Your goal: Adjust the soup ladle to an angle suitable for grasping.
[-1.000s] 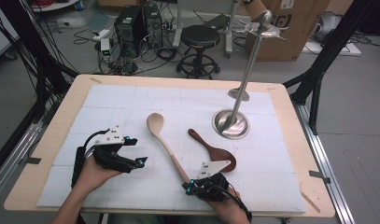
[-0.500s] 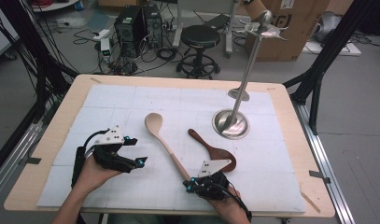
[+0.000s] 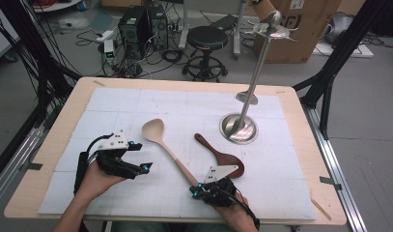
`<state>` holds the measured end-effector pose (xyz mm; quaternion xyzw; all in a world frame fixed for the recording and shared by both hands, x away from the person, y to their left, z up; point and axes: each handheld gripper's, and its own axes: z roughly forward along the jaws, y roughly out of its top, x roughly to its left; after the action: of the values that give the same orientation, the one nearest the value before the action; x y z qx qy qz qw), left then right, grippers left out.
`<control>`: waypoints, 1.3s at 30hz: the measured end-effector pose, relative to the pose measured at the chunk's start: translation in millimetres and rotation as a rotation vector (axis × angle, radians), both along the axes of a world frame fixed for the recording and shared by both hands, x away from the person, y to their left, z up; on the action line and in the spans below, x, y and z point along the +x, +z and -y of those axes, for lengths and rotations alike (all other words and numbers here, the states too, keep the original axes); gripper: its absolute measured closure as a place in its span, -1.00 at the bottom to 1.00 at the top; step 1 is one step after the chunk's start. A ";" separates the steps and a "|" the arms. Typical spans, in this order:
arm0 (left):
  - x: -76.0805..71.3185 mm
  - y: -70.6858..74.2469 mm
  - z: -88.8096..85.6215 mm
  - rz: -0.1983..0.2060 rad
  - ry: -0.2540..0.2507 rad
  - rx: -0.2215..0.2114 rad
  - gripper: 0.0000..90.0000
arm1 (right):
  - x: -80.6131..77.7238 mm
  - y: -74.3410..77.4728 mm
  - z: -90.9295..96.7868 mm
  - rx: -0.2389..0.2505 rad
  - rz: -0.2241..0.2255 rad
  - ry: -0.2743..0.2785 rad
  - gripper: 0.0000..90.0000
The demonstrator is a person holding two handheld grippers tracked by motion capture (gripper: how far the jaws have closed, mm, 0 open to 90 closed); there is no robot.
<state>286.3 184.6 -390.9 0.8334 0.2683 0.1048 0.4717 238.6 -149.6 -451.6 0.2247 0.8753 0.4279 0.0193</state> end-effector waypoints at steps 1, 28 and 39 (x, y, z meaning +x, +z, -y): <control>0.1 0.0 -0.1 0.000 0.000 0.000 -0.51 | -0.2 -0.5 0.0 0.001 -0.004 -0.001 0.93; 0.1 -0.1 0.1 -0.001 -0.001 0.002 -0.51 | 9.9 1.2 14.3 0.004 -0.001 -0.048 0.99; -0.4 0.1 0.0 -0.001 0.001 -0.002 -0.51 | 14.6 1.2 22.5 0.004 -0.001 -0.074 0.99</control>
<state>285.9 184.5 -390.8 0.8329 0.2691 0.1042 0.4723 253.2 -172.2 -450.5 0.2572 0.8656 0.4283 0.0344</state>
